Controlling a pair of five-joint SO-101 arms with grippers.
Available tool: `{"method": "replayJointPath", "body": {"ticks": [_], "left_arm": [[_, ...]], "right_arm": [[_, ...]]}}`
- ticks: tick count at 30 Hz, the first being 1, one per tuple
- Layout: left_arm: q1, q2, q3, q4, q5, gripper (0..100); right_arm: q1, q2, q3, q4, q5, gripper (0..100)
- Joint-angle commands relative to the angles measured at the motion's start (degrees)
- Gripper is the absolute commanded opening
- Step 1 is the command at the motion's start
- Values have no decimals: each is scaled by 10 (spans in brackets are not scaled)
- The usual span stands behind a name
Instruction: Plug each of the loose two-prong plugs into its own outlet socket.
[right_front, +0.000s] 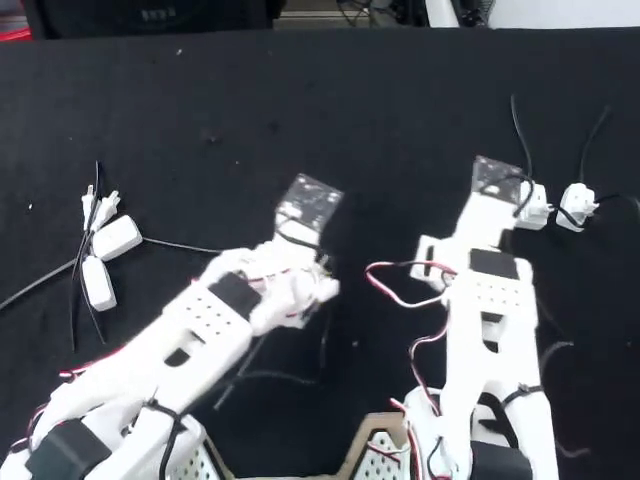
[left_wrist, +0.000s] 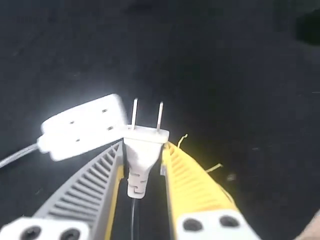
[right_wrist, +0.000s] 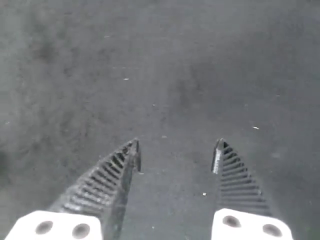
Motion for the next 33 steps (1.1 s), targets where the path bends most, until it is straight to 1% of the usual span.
{"method": "replayJointPath", "body": {"ticks": [1,4,6,8,10,14,17,20,23,26,29,33], "left_arm": [[29,-18,-15,-62,9,84],[22,-17,4,-80,10,202],[13,-19,7,-80,22,261],[-9,-25,9,-77,40,263],[-44,-29,-4,-53,37,255],[-138,-52,-15,26,-4,253],[-218,-55,-10,42,-47,253],[-291,-55,20,25,-61,253],[-335,-55,65,-27,-55,253],[-357,-56,116,-98,-6,253],[-369,-57,148,-139,37,253],[-363,-62,157,-145,48,253]], "right_arm": [[16,-15,-15,4,-1,230],[15,-15,-3,1,-1,230],[15,-14,-1,1,-1,230],[8,-13,-1,1,-1,230],[-13,-10,0,2,-1,230],[-81,-11,17,0,-1,230],[-151,-11,23,0,-4,230],[-223,-10,27,0,-4,230],[-286,-10,33,-1,-5,230],[-316,-9,52,-33,-11,230],[-318,-9,74,-69,-65,234],[-326,-9,93,-105,-155,234]]}}
